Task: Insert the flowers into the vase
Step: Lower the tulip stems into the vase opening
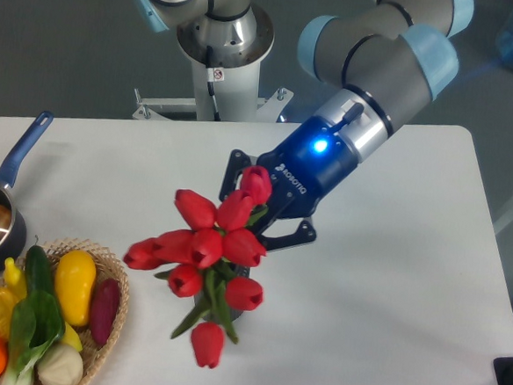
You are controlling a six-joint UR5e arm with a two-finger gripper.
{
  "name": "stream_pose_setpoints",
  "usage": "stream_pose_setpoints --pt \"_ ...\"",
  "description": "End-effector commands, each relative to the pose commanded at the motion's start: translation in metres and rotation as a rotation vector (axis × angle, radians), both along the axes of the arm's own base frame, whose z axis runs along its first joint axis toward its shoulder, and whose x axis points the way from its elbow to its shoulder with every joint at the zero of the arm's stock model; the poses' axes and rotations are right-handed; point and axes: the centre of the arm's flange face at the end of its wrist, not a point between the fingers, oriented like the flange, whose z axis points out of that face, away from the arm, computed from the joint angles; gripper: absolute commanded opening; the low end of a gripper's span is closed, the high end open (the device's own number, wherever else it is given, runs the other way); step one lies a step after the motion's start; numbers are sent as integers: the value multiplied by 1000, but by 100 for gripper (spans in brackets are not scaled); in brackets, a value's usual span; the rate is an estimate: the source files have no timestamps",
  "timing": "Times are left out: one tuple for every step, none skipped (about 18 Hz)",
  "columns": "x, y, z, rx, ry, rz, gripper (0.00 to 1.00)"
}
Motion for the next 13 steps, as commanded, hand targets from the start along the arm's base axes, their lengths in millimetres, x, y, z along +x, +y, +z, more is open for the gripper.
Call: stream_pose_setpoints --pt "0 1 -2 3 -5 -4 0" --pt "0 2 -2 9 -9 -8 0" --pt "-1 1 -2 13 -10 -8 0" --pt "-2 2 -5 12 -15 -9 0" --pt "-2 2 -8 10 -19 -9 0" --pt "-4 2 -12 9 -18 -9 0" --pt "-5 2 -19 18 -7 -15 0" --pt "-6 0 -23 34 11 -23 0" --pt "-9 -1 -31 47 14 -28 0" --pt "-11 -2 -35 57 1 -32 0" --pt "-11 -3 -38 65 -11 -36 0" --pt "-13 -6 -41 71 -23 -34 0" --pt "-12 -6 -44 74 -34 -37 0"
